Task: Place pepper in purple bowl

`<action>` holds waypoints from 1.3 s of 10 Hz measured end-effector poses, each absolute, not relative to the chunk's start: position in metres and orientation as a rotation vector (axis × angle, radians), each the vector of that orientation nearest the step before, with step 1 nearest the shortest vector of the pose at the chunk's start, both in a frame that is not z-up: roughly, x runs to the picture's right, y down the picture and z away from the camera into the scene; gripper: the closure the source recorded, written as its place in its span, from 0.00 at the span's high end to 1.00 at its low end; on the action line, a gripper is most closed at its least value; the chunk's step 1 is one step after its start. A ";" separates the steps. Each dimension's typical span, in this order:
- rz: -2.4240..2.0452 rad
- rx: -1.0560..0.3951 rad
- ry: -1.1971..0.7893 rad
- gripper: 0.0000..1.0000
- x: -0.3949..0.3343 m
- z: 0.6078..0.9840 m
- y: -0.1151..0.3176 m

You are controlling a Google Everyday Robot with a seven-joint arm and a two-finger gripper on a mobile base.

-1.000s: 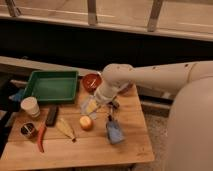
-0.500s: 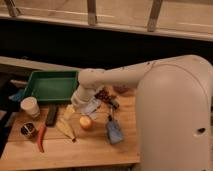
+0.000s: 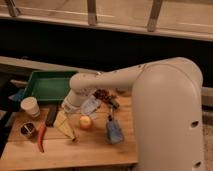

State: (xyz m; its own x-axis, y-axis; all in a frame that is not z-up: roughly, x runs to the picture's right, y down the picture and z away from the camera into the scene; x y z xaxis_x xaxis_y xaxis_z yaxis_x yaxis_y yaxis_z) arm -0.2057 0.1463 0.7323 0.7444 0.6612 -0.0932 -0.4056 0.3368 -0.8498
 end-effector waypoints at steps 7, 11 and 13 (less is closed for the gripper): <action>0.657 -1.032 -0.294 0.65 -0.252 0.743 0.163; 0.606 -1.053 -0.336 0.65 -0.297 0.749 0.177; 0.577 -1.058 -0.346 0.65 -0.319 0.749 0.186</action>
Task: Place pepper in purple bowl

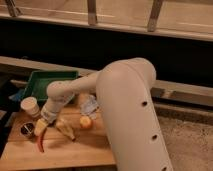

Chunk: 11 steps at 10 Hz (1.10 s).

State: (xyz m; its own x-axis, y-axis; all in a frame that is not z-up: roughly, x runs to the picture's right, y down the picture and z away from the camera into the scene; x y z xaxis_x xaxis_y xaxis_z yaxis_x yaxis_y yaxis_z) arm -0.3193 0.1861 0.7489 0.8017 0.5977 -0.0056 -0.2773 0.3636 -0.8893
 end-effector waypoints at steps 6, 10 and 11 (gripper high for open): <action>0.577 -1.056 -0.333 0.65 -0.323 0.749 0.189; 0.617 -1.055 -0.310 0.65 -0.325 0.753 0.205; 0.622 -1.057 -0.313 0.65 -0.326 0.752 0.207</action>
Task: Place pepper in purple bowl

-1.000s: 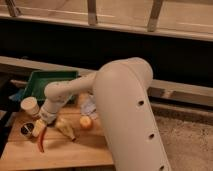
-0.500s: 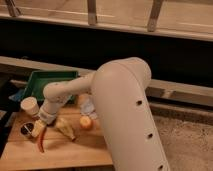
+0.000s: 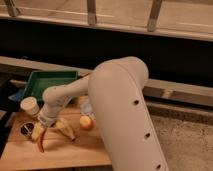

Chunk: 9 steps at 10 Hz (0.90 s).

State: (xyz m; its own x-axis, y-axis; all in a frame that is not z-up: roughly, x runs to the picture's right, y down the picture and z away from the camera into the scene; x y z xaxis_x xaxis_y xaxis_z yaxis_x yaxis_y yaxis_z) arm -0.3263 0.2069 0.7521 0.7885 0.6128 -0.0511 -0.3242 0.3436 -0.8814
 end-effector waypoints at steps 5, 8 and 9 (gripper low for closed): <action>0.657 -1.049 -0.298 0.65 -0.338 0.759 0.216; 0.660 -1.032 -0.239 0.65 -0.349 0.766 0.220; 0.657 -1.026 -0.216 0.65 -0.352 0.769 0.222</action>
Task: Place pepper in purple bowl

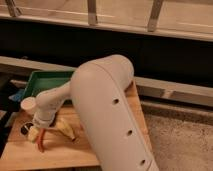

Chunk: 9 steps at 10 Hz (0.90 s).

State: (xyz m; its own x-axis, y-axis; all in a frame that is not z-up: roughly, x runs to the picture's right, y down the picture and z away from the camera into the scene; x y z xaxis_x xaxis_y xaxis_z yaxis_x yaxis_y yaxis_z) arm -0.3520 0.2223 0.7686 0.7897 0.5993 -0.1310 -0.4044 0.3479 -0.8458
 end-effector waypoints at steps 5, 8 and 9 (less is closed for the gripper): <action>0.681 -1.012 -0.145 0.65 -0.361 0.784 0.234; 0.699 -1.014 -0.136 0.65 -0.362 0.791 0.237; 0.697 -1.015 -0.133 0.65 -0.360 0.790 0.236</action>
